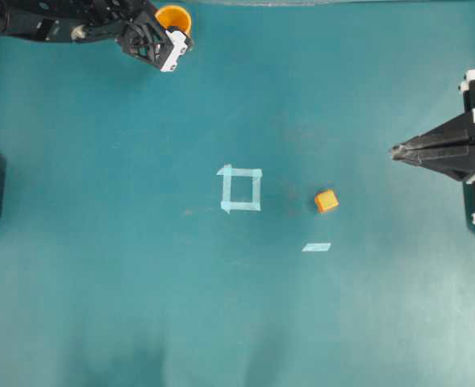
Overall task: Move the cup toward the block with left arm.
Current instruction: 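Close the left gripper around the orange cup's rim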
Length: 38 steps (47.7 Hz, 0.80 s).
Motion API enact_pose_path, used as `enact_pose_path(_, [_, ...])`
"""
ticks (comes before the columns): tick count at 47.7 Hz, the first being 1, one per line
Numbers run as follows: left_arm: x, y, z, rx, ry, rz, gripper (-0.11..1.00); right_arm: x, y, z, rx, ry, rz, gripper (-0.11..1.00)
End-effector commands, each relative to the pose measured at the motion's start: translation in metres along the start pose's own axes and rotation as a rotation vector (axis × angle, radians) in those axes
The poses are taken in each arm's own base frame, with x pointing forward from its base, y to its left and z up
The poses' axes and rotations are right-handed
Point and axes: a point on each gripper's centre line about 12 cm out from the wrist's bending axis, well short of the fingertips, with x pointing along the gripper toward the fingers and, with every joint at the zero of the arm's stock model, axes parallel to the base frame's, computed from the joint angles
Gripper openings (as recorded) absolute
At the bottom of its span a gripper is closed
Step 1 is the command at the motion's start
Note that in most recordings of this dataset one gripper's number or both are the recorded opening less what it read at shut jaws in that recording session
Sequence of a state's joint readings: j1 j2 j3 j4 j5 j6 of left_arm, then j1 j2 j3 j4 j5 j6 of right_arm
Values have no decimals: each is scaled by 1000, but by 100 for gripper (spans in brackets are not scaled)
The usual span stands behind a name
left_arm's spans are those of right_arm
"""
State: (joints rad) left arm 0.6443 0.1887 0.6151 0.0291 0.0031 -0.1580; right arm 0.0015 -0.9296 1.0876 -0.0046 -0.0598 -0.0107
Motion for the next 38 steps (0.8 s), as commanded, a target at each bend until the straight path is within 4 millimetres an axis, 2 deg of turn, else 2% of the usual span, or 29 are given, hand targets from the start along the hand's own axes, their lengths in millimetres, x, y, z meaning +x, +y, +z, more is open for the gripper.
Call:
enact_pose_path(1, [-4,0,12,-2,-28,-1,84,0,0,14,-3,-37,1,0])
enact_pose_path(8, [-5,0,11,-11,4,4,70,0,0,14,-3,-38,1,0])
enact_pose_path(12, [-10,-2,17,-11,0,2,69,0,0,15,-3,-40,1,0])
enact_pose_path(17, [-22,-13,35,22,-32,-15,69,0,0,15,-3,-40,1,0])
enact_pose_path(25, [-40,-39,62,96,-41,-51,69,0,0,15,-3,-40,1,0])
enact_pose_path(32, [-48,-66,69,153,59,-75,69,0,0,15,-5,-38,-1,0])
enact_pose_path(38, [-57,-94,78,198,73,-110,69,0,0,15,-5,-40,1,0])
